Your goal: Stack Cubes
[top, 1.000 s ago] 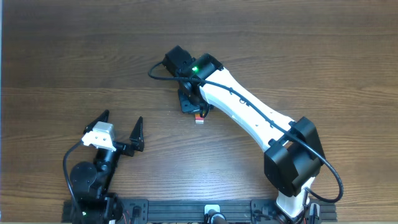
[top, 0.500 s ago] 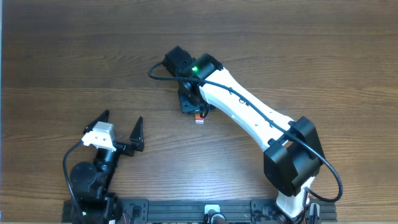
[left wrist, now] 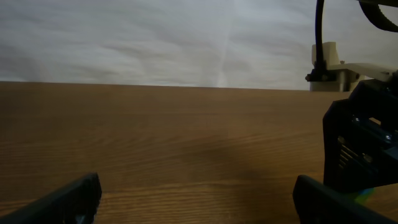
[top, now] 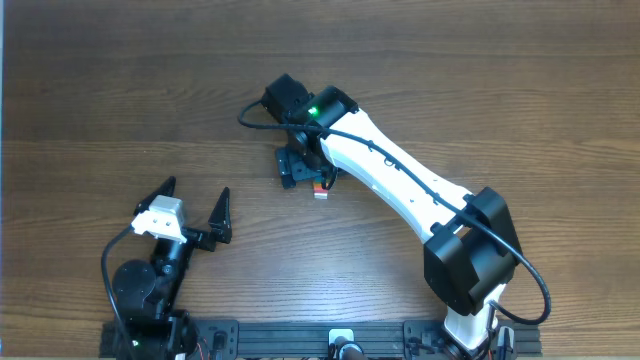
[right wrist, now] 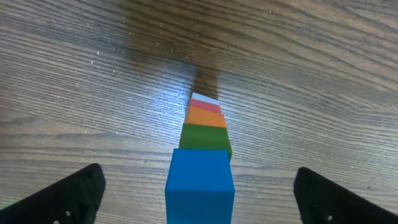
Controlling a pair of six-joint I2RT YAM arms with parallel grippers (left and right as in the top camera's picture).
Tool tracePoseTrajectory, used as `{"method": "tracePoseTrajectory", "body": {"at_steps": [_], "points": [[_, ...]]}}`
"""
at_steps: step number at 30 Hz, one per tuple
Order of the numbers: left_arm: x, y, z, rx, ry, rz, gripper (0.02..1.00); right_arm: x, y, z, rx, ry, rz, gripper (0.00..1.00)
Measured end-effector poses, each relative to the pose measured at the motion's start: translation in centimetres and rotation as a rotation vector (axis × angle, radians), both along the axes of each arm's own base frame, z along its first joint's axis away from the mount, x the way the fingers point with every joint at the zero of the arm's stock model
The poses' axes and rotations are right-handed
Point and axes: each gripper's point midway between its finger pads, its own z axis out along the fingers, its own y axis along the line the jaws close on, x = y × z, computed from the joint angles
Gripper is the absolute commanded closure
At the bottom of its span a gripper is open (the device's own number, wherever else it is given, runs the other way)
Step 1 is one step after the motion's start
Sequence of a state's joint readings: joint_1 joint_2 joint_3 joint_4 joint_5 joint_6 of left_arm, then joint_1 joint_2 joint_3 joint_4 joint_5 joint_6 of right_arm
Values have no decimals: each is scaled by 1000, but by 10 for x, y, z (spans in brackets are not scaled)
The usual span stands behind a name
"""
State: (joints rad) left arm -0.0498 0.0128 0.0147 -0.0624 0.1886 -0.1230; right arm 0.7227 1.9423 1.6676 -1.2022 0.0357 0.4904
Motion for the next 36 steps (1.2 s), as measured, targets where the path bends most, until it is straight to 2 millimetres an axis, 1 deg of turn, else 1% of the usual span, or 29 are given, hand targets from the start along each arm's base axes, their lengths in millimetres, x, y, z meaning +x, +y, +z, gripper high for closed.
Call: {"method": "tracePoseTrajectory", "body": {"at_steps": [6, 9, 10, 12, 14, 17, 19, 20, 23, 24, 26, 27, 28, 29, 31, 33, 36], "points": [[0, 0, 0, 0, 0, 0, 18, 6, 5, 1, 17, -26, 30, 7], [0, 0, 0, 0, 0, 0, 18, 15, 5, 8, 23, -75, 67, 7], [0, 0, 0, 0, 0, 0, 18, 18, 3, 13, 25, -98, 74, 7], [0, 0, 0, 0, 0, 0, 18, 25, -3, 33, 33, -164, 85, 9], [0, 0, 0, 0, 0, 0, 20, 32, -14, 65, 49, -259, 87, 9], [0, 0, 0, 0, 0, 0, 18, 37, -43, 124, 76, -415, 63, 9], [0, 0, 0, 0, 0, 0, 18, 37, -73, 162, 84, -514, 30, 7], [0, 0, 0, 0, 0, 0, 18, 36, -90, 178, 81, -555, 9, 7], [0, 0, 0, 0, 0, 0, 18, 34, -134, 214, 55, -669, -50, 7], [0, 0, 0, 0, 0, 0, 18, 34, -148, 224, 47, -709, -76, 7], [0, 0, 0, 0, 0, 0, 18, 33, -173, 237, 31, -777, -129, 7], [0, 0, 0, 0, 0, 0, 20, 33, -189, 242, 25, -817, -168, 9], [0, 0, 0, 0, 0, 0, 18, 31, -199, 242, 17, -832, -191, 7], [0, 0, 0, 0, 0, 0, 18, 30, -213, 242, 13, -862, -229, 9], [0, 0, 0, 0, 0, 0, 18, 23, -232, 233, 15, -892, -276, 9], [0, 0, 0, 0, 0, 0, 20, 14, -242, 220, 33, -917, -299, 7], [0, 0, 0, 0, 0, 0, 20, 2, -244, 196, 78, -961, -299, 5]]}}
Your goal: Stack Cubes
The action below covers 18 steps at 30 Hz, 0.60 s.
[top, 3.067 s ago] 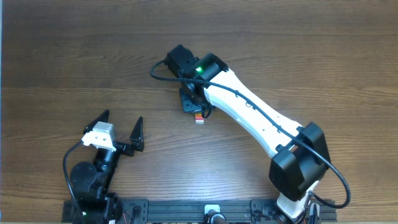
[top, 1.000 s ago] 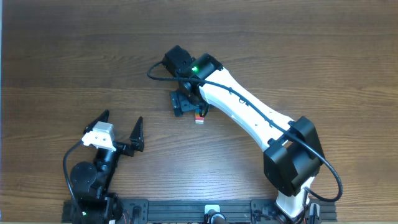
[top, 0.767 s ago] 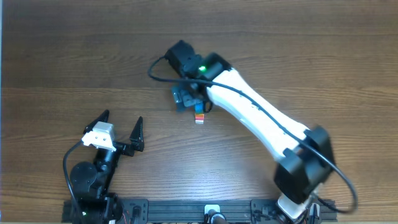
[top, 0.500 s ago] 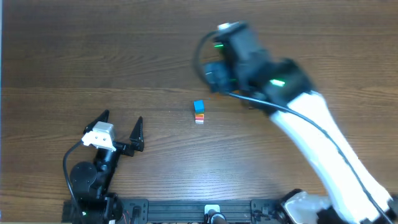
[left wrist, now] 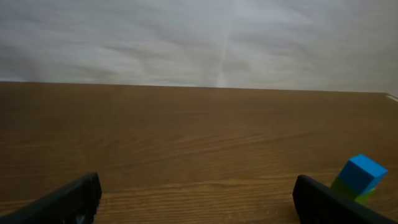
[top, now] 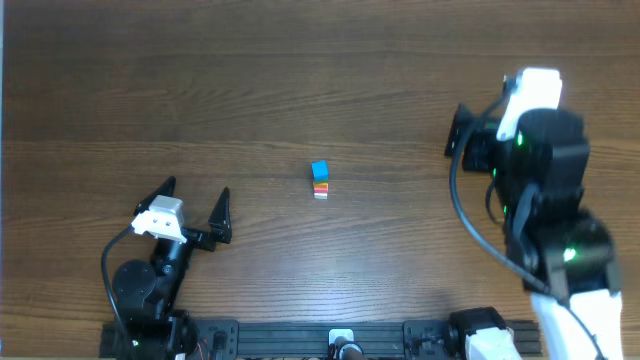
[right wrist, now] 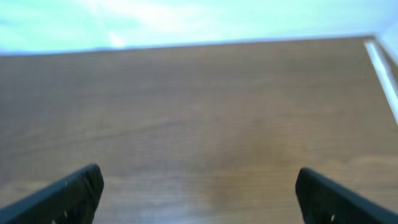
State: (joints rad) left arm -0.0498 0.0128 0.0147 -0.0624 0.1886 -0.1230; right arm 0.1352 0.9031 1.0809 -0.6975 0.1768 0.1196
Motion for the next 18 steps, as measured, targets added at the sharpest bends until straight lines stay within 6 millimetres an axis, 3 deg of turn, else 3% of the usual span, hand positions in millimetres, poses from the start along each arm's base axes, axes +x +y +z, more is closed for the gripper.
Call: {"method": "tracePoseTrajectory", "body": {"at_steps": [6, 13, 15, 18], "points": [[0, 0, 0, 0, 0, -1, 18, -6, 3, -55, 38, -130, 29, 7], [0, 0, 0, 0, -1, -2, 18, -9, -5, -102, 37, -260, -9, 9], [0, 0, 0, 0, -1, -2, 18, -14, -6, -107, 37, -284, -12, 9], [0, 0, 0, 0, 0, -2, 18, -20, -7, -99, 33, -368, -10, 7]]}}
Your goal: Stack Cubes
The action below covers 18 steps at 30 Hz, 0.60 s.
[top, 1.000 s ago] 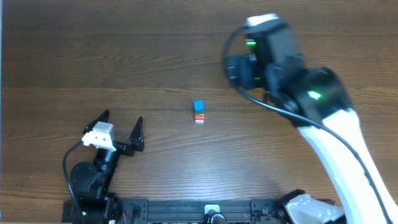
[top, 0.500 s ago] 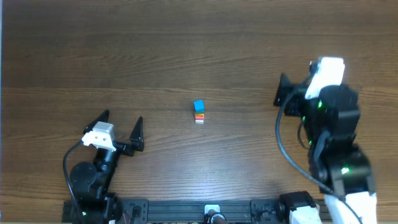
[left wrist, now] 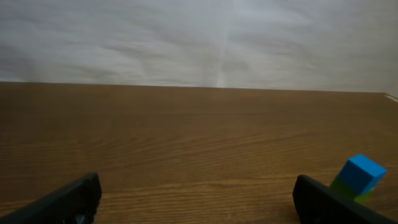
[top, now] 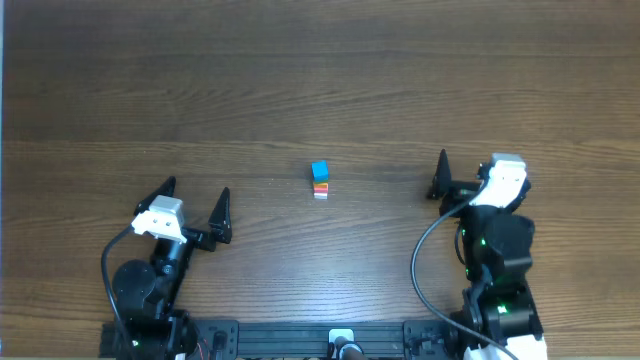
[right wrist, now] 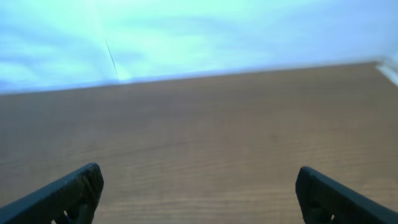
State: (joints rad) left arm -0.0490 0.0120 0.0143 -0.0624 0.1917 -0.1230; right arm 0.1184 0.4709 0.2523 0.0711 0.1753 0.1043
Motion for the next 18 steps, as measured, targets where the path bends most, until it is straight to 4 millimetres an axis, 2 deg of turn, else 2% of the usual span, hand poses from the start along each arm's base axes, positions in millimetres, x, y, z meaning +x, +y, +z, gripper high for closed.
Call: {"method": "tracePoseTrajectory", "body": {"at_steps": [3, 6, 14, 18], "points": [[0, 0, 0, 0, 0, 0, 20, -11, -2, 17, -15, -120, 0, 9], [0, 0, 0, 0, -1, 0, 18, -18, -4, 23, -21, -173, -7, 7], [0, 0, 0, 0, 0, 0, 18, -24, -5, -5, -35, -183, -3, 7], [0, 0, 0, 0, 0, 0, 18, -27, -4, -8, -33, -211, 0, 7]]}}
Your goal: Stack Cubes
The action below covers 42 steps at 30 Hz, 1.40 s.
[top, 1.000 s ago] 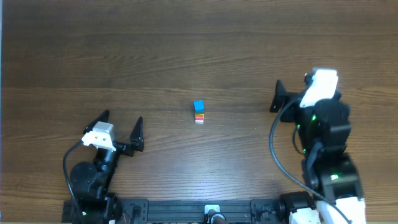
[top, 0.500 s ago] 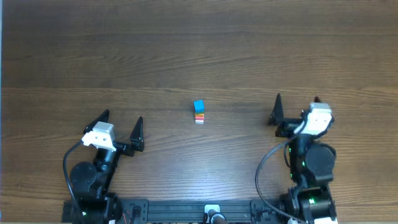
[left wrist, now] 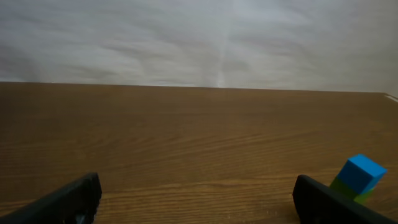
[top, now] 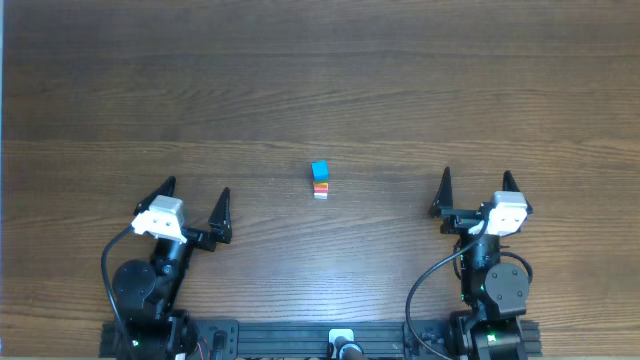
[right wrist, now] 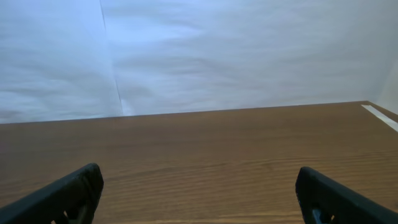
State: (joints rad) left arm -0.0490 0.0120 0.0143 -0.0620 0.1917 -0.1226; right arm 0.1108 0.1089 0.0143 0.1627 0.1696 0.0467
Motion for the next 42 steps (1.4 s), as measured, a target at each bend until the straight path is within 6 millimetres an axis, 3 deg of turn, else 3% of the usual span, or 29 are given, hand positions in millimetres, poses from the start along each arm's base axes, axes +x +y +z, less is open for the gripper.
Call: {"method": "tracePoseTrajectory", "body": {"at_steps": [9, 16, 42], "points": [[0, 0, 0, 0, 0, 0, 18, -7, 3, 8, -1, -40, 22, 9], [0, 0, 0, 0, 0, 0, 18, -5, 1, -34, -20, 131, 18, 9], [0, 0, 0, 0, 0, 0, 18, -5, 1, -34, -32, 131, 18, 7]]}}
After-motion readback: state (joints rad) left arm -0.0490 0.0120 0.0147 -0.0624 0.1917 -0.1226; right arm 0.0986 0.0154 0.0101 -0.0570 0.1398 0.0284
